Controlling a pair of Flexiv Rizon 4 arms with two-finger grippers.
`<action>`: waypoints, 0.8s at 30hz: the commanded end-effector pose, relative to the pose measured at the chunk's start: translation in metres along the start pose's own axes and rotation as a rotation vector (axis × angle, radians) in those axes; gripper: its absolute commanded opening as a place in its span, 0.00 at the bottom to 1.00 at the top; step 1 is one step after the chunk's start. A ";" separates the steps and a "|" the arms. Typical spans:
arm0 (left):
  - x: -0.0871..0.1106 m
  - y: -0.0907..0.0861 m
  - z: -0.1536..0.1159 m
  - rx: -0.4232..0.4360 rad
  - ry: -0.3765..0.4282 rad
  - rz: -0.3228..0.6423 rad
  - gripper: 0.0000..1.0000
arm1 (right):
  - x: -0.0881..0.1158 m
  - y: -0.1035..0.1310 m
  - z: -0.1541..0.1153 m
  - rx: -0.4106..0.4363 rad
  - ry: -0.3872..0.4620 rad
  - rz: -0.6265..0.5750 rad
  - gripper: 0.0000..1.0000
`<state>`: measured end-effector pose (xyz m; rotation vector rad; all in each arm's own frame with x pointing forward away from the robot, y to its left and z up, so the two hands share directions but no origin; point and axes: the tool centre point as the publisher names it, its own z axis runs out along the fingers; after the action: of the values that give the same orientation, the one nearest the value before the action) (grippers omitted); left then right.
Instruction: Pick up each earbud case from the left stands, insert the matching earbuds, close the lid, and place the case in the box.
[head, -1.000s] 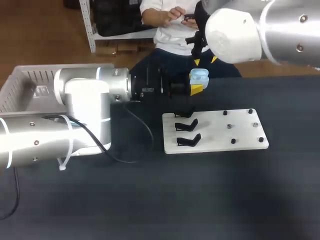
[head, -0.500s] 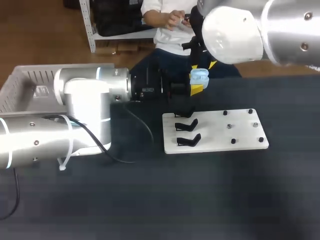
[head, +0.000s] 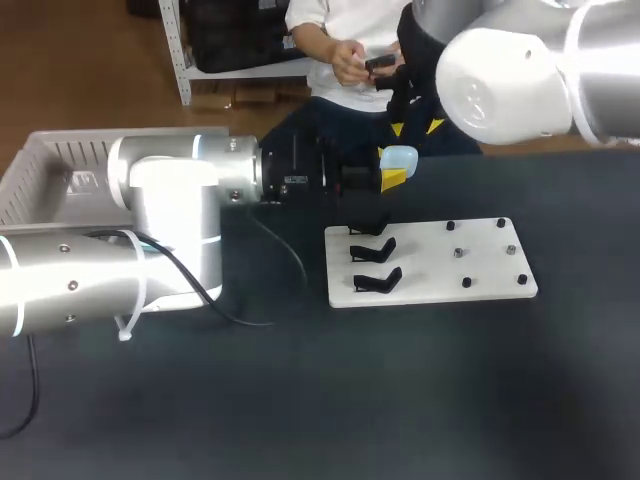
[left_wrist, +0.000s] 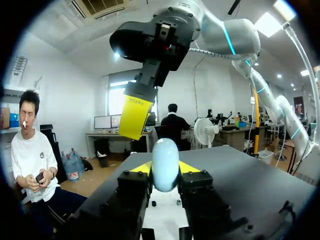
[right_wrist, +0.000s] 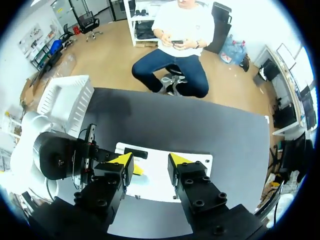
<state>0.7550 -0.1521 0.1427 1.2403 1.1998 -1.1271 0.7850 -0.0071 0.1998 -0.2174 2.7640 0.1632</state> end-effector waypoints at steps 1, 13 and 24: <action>0.001 -0.002 0.000 -0.005 -0.004 0.004 0.00 | 0.014 -0.024 -0.032 -0.013 -0.179 0.052 0.44; -0.058 0.012 -0.118 -0.187 0.002 0.137 0.00 | 0.041 -0.060 -0.047 -0.037 -0.268 0.088 0.77; -0.060 0.043 -0.265 -0.417 0.264 0.161 0.00 | 0.057 -0.058 -0.040 -0.056 -0.280 0.097 1.00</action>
<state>0.8148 0.0466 0.1976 1.2160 1.3312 -0.6922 0.7349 -0.0754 0.2134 -0.0964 2.6411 0.2776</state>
